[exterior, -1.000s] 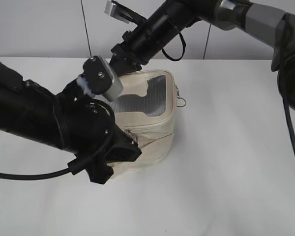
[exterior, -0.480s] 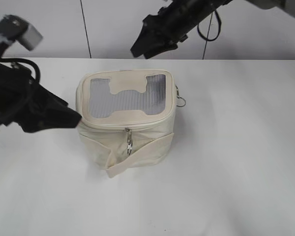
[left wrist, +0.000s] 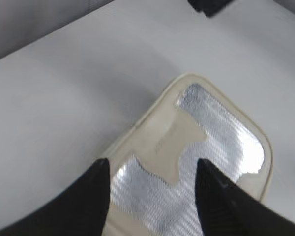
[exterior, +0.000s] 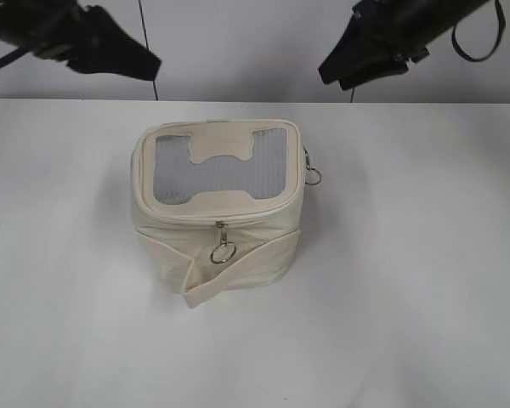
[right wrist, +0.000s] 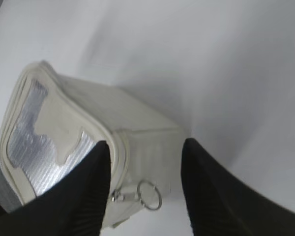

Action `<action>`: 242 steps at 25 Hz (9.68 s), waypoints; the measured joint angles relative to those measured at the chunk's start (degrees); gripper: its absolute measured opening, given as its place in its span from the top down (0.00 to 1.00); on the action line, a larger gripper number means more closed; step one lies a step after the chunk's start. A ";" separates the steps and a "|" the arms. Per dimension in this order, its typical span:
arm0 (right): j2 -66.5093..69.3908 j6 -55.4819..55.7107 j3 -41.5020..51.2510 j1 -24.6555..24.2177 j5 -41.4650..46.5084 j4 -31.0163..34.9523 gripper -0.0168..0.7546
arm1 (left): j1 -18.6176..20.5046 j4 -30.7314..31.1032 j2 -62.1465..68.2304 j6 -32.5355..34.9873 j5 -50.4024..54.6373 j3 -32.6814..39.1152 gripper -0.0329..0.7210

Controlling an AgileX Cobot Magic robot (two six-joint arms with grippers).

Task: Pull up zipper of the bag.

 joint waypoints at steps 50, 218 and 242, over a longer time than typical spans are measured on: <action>-19.55 -58.69 58.11 0.64 -30.29 37.31 0.49 | -14.75 12.49 35.34 -0.26 11.21 -37.85 0.89; -25.97 -52.45 62.70 29.04 -43.35 43.07 0.97 | -14.86 15.54 35.34 -13.14 6.35 -37.91 0.90; -42.24 13.02 61.10 18.42 -27.86 -15.35 0.37 | -13.04 21.97 13.29 -28.70 2.78 -22.26 0.61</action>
